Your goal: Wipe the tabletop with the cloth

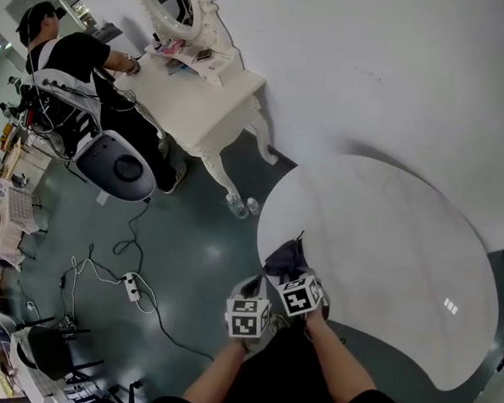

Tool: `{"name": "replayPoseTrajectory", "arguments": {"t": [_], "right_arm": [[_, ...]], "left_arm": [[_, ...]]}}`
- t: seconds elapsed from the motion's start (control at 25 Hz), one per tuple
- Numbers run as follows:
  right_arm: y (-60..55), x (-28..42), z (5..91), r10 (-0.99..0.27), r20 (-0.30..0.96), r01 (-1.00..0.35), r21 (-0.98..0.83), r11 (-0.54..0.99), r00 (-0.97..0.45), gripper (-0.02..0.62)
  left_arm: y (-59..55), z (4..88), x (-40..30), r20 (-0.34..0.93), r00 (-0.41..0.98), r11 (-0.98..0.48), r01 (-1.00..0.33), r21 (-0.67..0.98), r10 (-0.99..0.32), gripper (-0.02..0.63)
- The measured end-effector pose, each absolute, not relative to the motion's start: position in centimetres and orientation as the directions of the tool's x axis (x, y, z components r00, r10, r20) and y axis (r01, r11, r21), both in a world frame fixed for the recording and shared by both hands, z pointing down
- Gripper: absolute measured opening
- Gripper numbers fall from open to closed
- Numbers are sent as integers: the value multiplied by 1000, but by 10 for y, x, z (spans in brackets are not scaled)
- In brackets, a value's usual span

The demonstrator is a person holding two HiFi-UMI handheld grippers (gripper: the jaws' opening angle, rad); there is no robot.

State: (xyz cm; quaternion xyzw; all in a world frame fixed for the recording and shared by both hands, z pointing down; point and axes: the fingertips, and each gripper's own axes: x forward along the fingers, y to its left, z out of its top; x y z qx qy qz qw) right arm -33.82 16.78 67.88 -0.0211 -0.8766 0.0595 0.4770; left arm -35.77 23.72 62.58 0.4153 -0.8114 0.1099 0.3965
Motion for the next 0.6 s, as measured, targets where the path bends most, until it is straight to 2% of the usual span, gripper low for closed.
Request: {"name": "replayPoseTrajectory", "arguments": {"t": [0.6], "right_arm": [[146, -415, 669, 221, 803, 198, -131, 971, -553, 41]], "left_arm": [[206, 618, -404, 767, -378, 711, -688, 142, -519, 6]]}}
